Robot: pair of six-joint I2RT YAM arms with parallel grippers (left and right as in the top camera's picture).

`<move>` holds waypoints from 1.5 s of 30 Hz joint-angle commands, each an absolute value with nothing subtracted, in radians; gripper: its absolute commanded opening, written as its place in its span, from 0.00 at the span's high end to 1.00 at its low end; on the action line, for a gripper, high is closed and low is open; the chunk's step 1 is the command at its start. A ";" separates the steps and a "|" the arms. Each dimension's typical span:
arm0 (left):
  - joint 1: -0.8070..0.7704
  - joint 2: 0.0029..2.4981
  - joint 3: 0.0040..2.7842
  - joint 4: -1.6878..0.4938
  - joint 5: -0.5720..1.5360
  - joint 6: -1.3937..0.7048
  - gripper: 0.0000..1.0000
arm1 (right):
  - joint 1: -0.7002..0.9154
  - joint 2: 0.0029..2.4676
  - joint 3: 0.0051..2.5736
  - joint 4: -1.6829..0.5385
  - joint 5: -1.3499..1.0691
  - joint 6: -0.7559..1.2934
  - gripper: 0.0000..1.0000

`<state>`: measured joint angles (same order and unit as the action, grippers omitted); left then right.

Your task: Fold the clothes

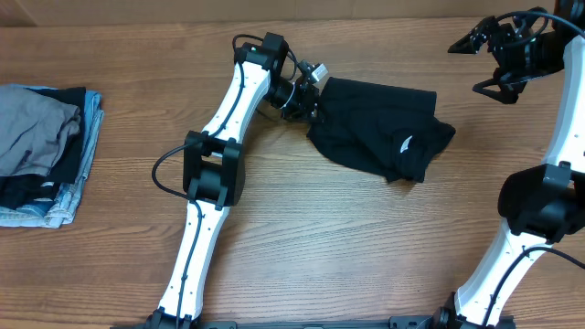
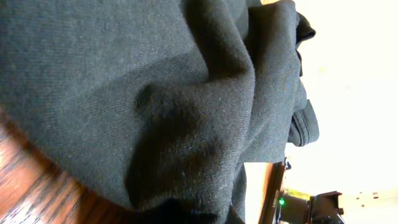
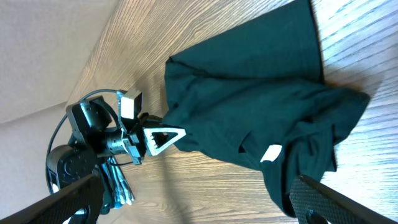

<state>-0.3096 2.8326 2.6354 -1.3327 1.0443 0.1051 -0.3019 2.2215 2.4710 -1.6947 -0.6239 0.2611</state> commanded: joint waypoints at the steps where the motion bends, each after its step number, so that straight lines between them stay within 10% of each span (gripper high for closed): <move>1: -0.276 2.847 2.708 -1.363 1.064 0.039 0.96 | -0.313 2.201 2.469 -1.694 -0.630 0.230 0.00; 20: -0.091 2.631 3.122 -1.689 0.643 -0.193 0.93 | -0.284 2.211 2.468 -1.592 -0.578 0.220 0.00; 24: -0.092 2.631 3.091 -1.690 0.552 -0.247 0.11 | -0.189 2.236 2.468 -1.603 -0.582 0.213 0.00; 45: -0.092 2.631 3.091 -1.690 0.315 -0.374 0.20 | 0.070 2.304 2.467 -1.534 -0.702 0.237 0.00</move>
